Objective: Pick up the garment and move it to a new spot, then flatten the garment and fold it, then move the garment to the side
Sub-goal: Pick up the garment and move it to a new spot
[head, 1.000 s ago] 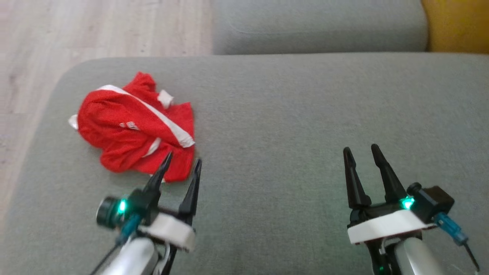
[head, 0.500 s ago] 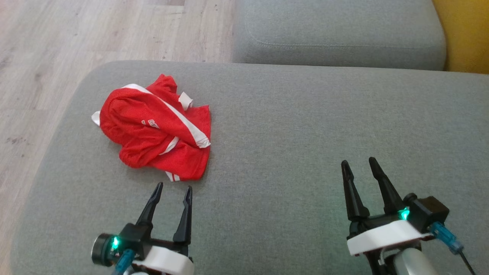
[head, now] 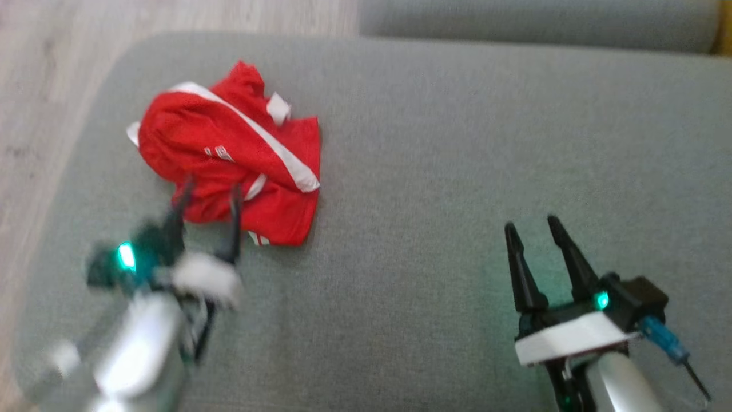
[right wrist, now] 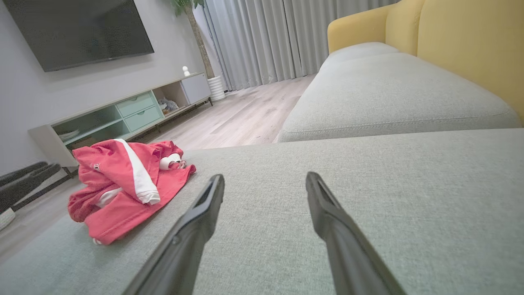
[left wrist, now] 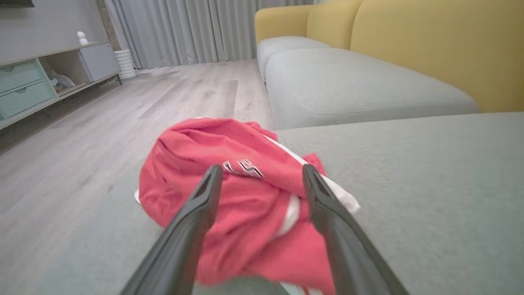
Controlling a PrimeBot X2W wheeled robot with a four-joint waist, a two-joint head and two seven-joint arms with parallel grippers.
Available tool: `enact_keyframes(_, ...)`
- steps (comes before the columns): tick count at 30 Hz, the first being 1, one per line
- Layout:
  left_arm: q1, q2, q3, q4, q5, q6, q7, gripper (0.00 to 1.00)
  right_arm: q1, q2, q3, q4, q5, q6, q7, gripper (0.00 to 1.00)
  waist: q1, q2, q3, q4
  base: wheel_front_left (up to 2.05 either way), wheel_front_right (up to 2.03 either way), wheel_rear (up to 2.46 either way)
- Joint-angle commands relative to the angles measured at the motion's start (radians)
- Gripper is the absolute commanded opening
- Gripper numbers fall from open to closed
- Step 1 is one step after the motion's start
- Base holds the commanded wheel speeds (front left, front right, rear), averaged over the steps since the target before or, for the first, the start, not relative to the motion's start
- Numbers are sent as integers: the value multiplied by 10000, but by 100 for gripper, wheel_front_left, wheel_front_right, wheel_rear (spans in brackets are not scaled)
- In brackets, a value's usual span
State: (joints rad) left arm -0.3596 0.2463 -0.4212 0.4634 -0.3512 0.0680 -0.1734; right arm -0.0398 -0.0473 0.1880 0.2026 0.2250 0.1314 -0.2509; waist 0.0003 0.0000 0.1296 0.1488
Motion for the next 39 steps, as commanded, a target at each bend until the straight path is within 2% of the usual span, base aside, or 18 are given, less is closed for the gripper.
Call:
enact_keyframes(1, -1139, 379, 467, 27, -52, -187, 283, 100, -600, -29, 222, -394, -101, -7, -109, 100, -3, 0, 831, -29, 0, 0, 0)
enact_keyframes(5, -2745, 768, 538, 1005, -141, -692, 1158, 100, -971, -29, 237, -481, -242, -7, -109, 100, -3, 0, 1632, -236, 0, 0, 0)
enact_keyframes(9, -3938, 1034, 679, 2260, -196, -699, 1997, 100, -1283, -29, 196, -521, -260, -7, -109, 100, -3, 0, 2206, -503, 0, 0, 0)
enact_keyframes(13, -4622, 1293, 587, 3488, -163, -843, 2808, 100, -1421, -29, 201, -539, -212, -7, -109, 100, -3, 0, 2542, -763, 0, 0, 0)
enact_keyframes(18, -4931, 1303, 555, 4271, -345, -1188, 3133, 100, -1451, -29, 190, -550, -142, -7, -109, 100, -3, 0, 2646, -924, 0, 0, 0)
enact_keyframes(19, -4971, 1286, 570, 4405, -416, -1261, 3152, 38, -1458, -29, 180, -550, -127, -7, -109, 100, -3, 0, 2641, -943, 0, 0, 0)
enact_keyframes(20, -5004, 1277, 567, 4511, -458, -1323, 3126, 0, -1466, -29, 167, -542, -108, -7, -109, 100, -3, 0, 2620, -957, 0, 0, 0)
enact_keyframes(24, -5107, 1273, 601, 4679, -527, -1433, 2444, 0, -1478, -29, 183, -463, -2, -7, -109, 100, -3, 0, 2364, -987, 0, 0, 0)
enact_keyframes(32, -5059, 1117, 665, 3795, -470, -1550, -351, 0, -1212, -29, 235, -250, 151, -7, -109, 100, -3, 0, 1272, -936, 0, 0, 0)
enact_keyframes(39, -4188, 806, 975, 1555, -529, -1264, -860, 0, -959, -29, 252, -177, 374, -7, -109, 100, -3, 0, 382, -1009, 0, 0, 0)
